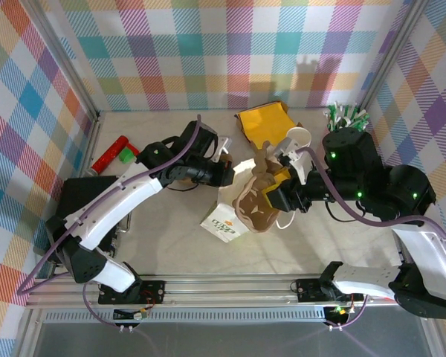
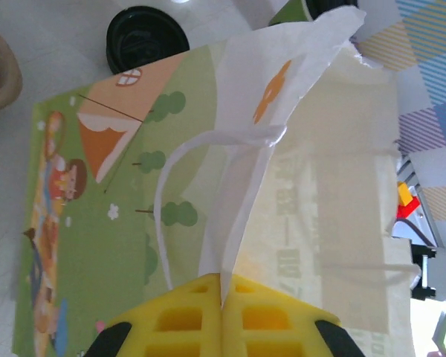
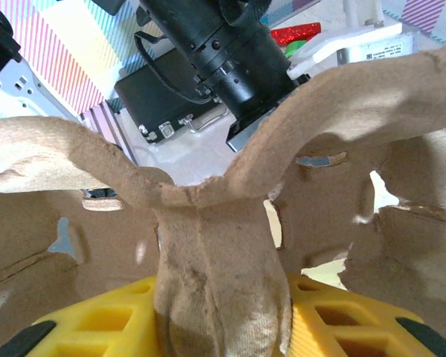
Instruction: Pack the takeout coffee
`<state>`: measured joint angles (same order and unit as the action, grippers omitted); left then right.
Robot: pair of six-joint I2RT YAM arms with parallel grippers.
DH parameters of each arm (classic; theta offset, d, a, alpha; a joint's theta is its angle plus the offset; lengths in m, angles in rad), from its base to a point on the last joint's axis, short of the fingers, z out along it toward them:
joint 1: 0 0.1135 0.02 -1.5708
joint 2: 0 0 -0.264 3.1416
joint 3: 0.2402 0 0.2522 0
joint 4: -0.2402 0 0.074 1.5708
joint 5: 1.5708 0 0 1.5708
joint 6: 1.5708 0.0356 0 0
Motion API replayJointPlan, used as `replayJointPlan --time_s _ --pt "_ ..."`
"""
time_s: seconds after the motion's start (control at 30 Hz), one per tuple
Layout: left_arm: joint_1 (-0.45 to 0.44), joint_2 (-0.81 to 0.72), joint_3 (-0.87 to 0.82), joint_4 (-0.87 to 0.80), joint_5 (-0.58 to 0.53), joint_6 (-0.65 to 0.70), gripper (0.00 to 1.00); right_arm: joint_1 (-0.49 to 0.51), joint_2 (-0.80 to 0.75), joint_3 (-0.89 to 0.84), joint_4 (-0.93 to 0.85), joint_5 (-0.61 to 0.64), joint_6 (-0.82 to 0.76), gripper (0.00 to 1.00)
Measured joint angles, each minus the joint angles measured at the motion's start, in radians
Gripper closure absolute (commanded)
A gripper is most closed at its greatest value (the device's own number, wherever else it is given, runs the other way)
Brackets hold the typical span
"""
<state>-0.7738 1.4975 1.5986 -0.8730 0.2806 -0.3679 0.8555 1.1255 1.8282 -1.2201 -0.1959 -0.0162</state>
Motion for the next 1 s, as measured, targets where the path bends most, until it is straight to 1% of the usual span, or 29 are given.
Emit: replayJointPlan --time_s 0.1,0.2,0.43,0.5,0.67,1.0 --pt "0.000 0.018 -0.020 0.015 0.000 0.002 1.00 -0.015 0.000 -0.022 0.000 -0.005 0.000 0.60" --pt "0.000 0.022 -0.025 0.019 0.000 0.013 1.00 -0.050 0.014 -0.044 0.003 -0.035 -0.004 0.60" --pt "0.000 0.017 -0.035 0.042 0.020 0.055 1.00 -0.212 0.051 -0.148 0.052 -0.196 -0.025 0.60" --pt "0.000 0.014 -0.040 0.042 0.026 0.069 1.00 -0.240 0.062 -0.177 0.069 -0.237 -0.026 0.60" --pt "0.000 0.003 -0.042 0.043 0.038 0.081 1.00 -0.249 0.083 -0.207 0.103 -0.316 -0.027 0.60" --pt "0.000 -0.032 -0.050 0.056 0.042 0.094 1.00 -0.254 0.082 -0.217 0.138 -0.356 -0.029 0.60"
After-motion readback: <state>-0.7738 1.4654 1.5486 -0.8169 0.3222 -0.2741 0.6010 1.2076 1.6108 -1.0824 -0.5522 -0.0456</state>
